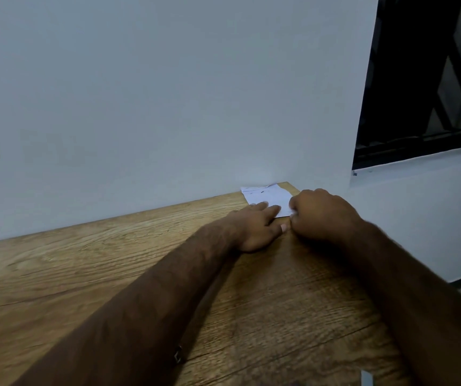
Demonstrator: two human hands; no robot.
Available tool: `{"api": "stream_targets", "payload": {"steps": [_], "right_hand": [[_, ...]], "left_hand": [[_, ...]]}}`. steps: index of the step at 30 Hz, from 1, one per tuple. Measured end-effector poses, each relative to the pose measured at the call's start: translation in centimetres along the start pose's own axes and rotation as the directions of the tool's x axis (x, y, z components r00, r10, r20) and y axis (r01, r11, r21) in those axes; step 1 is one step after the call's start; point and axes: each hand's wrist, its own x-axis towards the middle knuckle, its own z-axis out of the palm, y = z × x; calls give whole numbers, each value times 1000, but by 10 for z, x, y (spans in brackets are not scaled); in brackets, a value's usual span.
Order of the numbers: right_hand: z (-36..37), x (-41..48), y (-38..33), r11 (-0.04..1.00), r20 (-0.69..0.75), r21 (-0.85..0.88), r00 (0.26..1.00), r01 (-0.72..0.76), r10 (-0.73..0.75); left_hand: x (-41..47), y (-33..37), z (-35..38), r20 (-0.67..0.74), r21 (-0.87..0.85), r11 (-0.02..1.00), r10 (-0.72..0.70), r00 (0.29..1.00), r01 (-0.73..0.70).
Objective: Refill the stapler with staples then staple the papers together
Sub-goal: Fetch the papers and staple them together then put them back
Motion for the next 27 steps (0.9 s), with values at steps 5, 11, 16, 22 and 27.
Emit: {"api": "stream_targets", "payload": {"steps": [5, 11, 16, 22, 27], "right_hand": [[1, -1, -2, 999, -1, -35, 1000, 7, -8], [-2, -5, -4, 999, -37, -34, 999, 1, -2], [-9, -9, -17, 996, -50, 60, 997, 66, -63], [-23, -18, -31, 960, 30, 150, 970, 236, -243], [-47, -50, -39, 875, 75, 346, 919, 340, -387]], "left_hand": [[-22, -14, 0, 11, -15, 1000, -2, 1000, 2], [-78, -31, -3, 42, 24, 999, 20, 999, -21], [-134, -47, -11, 86, -57, 998, 27, 996, -22], [-200, -69, -2, 47, -138, 988, 75, 996, -68], [-238, -77, 11, -50, -180, 981, 68, 996, -76]]}}
